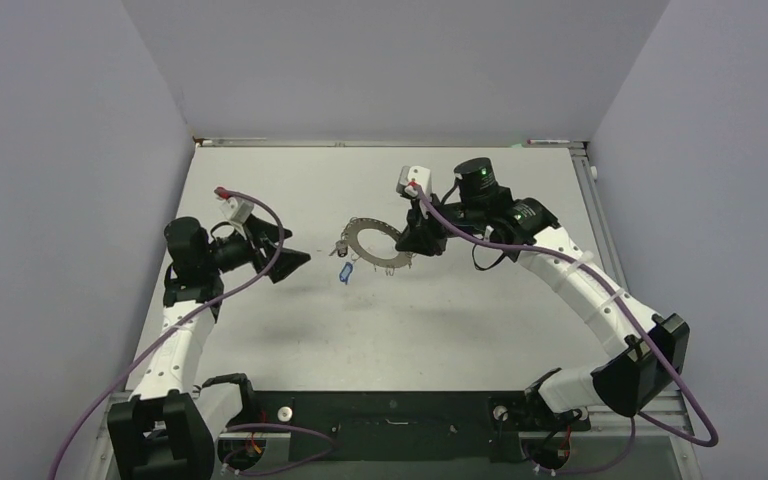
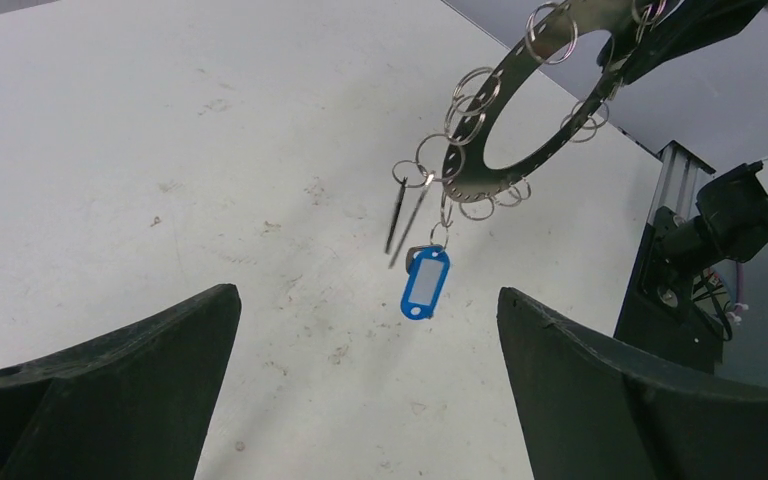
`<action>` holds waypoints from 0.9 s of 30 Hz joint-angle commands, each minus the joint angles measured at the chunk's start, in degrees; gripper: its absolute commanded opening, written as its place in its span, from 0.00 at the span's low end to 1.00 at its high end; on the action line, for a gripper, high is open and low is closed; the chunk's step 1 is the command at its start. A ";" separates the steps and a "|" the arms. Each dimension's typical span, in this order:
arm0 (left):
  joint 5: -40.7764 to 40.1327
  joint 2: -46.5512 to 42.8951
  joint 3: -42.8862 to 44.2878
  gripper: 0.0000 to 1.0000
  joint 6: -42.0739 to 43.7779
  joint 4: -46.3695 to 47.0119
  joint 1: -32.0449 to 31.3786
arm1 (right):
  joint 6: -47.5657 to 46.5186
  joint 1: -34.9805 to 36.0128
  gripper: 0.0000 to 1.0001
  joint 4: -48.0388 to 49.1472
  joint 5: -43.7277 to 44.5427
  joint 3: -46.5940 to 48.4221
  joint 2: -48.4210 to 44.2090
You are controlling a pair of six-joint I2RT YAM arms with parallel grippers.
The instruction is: Remove the keys from the keyring
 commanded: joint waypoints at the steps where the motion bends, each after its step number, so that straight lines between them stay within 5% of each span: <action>1: 3.00 1.22 0.14 1.00 0.75 10.75 0.17 | -1.67 -1.32 0.05 -1.18 -6.17 4.33 -2.54; 6: 1.80 1.12 4.91 1.00 25.07 -12.64 -8.02 | -2.13 -1.43 0.05 -3.43 -8.43 7.09 -1.50; 10: 1.36 0.96 4.99 1.00 31.37 -17.54 -14.04 | -2.84 -1.69 0.05 -4.88 -10.59 8.47 -0.44; 20: 2.69 4.53 1.43 0.76 14.44 7.07 -14.60 | -3.80 -2.31 0.05 -5.95 -13.60 8.07 -0.02; 27: 3.51 7.21 -1.10 0.75 7.57 18.29 -15.28 | -4.37 -2.31 0.05 -6.21 -14.30 7.89 -0.39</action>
